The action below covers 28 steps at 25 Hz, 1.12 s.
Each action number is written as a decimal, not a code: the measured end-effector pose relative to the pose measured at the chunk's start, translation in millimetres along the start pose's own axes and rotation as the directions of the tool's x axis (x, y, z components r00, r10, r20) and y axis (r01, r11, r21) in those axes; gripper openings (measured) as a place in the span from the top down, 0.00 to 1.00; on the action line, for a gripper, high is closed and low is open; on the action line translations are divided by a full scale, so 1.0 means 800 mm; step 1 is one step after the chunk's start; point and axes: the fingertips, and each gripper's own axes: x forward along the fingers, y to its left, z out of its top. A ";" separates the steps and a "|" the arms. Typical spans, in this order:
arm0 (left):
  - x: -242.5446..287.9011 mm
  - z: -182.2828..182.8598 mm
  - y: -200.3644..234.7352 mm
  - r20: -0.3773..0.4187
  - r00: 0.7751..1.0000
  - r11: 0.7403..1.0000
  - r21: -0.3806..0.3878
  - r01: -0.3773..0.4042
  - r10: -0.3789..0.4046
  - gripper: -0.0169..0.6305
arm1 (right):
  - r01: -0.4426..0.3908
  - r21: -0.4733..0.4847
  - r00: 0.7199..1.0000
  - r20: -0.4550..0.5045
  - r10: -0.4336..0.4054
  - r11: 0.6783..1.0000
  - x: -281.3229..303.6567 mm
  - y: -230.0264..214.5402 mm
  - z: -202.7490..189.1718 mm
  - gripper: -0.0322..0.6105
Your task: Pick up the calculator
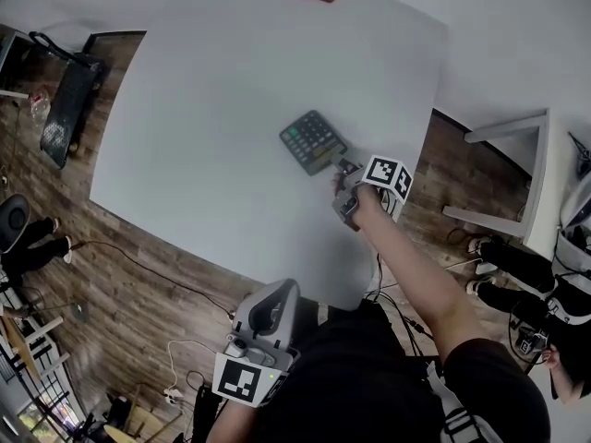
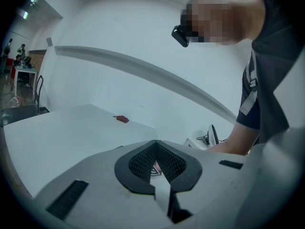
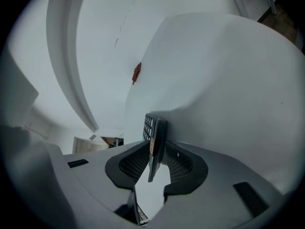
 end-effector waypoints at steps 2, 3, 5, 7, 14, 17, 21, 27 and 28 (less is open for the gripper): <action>0.001 -0.002 0.003 -0.007 1.000 1.000 -0.004 -0.007 0.007 0.96 | 0.000 0.024 1.000 0.008 -0.001 1.000 0.005 -0.003 0.006 0.82; 0.001 -0.003 0.005 -0.009 1.000 1.000 -0.006 -0.010 0.010 0.96 | -0.002 0.035 1.000 0.011 0.002 0.999 0.007 -0.004 0.009 0.82; 0.002 -0.001 0.007 0.000 1.000 1.000 -0.012 -0.013 0.013 0.96 | -0.007 0.052 1.000 0.010 0.007 0.999 0.011 -0.005 0.011 0.82; 0.000 -0.005 0.012 -0.010 1.000 1.000 -0.015 -0.024 0.023 0.96 | -0.001 0.056 1.000 0.000 0.001 0.998 0.015 -0.006 0.010 0.82; -0.003 -0.006 0.016 -0.003 1.000 0.999 -0.027 -0.031 0.031 0.96 | -0.001 0.081 1.000 -0.005 0.001 0.997 0.019 -0.009 0.013 0.86; -0.006 -0.009 0.017 -0.012 0.999 0.999 -0.030 -0.036 0.035 0.96 | -0.016 0.095 1.000 0.000 0.016 0.995 0.018 -0.011 0.012 0.86; -0.012 -0.009 0.023 -0.007 0.999 0.999 -0.024 -0.040 0.040 0.96 | -0.039 0.099 0.999 0.004 0.039 0.994 0.018 -0.006 0.008 0.87; -0.012 -0.004 0.015 0.008 1.000 1.000 -0.002 -0.027 0.027 0.96 | -0.118 0.091 0.993 0.005 0.118 0.989 -0.002 0.021 0.006 0.87; -0.010 -0.001 0.011 0.016 1.000 1.000 0.001 -0.020 0.020 0.96 | -0.131 0.091 0.991 0.005 0.131 0.987 -0.007 0.027 0.007 0.87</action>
